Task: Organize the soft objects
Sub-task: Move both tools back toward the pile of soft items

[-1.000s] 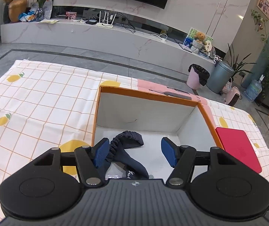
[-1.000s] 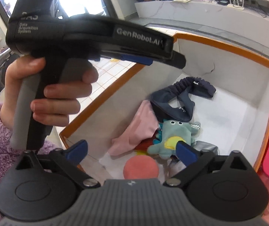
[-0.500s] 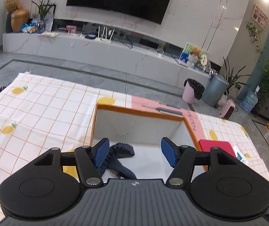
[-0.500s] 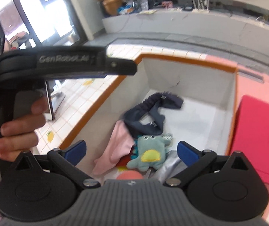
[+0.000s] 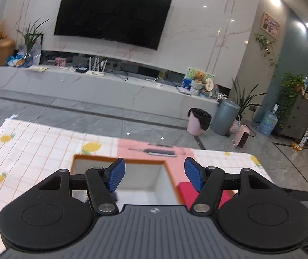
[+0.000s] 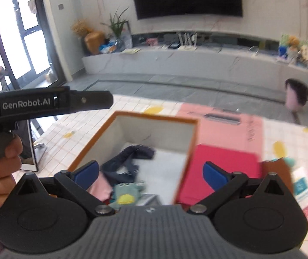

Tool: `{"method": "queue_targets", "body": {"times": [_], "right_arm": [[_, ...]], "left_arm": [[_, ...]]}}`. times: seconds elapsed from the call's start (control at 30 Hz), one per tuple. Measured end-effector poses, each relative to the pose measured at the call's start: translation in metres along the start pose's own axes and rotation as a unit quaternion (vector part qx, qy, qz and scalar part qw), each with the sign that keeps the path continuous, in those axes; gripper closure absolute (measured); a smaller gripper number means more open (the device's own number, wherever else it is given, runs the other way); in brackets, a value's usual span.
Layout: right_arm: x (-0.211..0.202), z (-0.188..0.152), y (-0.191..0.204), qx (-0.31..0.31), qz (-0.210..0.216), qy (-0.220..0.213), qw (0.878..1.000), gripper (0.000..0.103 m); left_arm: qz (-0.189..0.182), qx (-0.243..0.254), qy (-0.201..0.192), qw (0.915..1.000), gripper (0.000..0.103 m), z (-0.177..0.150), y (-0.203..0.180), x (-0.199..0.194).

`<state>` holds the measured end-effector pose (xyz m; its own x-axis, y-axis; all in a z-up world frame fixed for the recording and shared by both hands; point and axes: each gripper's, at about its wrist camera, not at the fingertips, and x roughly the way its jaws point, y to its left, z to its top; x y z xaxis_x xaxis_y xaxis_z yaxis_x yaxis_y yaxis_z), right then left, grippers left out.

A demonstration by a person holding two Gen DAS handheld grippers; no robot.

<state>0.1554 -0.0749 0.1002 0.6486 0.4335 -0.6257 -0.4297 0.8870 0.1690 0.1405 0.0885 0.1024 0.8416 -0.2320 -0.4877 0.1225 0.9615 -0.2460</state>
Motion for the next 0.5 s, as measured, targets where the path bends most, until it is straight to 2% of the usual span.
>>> {"method": "queue_targets", "body": {"times": [0.2, 0.27, 0.4, 0.5], "right_arm": [[-0.066, 0.011, -0.056, 0.032, -0.049, -0.040, 0.997, 0.003], [-0.084, 0.013, -0.079, 0.044, -0.077, -0.050, 0.995, 0.003], [-0.108, 0.011, -0.125, 0.047, -0.142, -0.046, 0.988, 0.003], [-0.114, 0.001, -0.165, 0.072, -0.173, -0.038, 0.982, 0.003]], "left_arm": [[-0.019, 0.020, -0.005, 0.9996, 0.029, 0.010, -0.044, -0.001], [-0.027, 0.030, -0.003, 0.9992, 0.028, 0.009, -0.062, 0.001], [-0.045, 0.062, -0.004, 0.9971, 0.027, -0.001, -0.101, 0.009], [-0.054, 0.090, -0.002, 0.9945, 0.027, -0.013, -0.133, 0.019]]}}
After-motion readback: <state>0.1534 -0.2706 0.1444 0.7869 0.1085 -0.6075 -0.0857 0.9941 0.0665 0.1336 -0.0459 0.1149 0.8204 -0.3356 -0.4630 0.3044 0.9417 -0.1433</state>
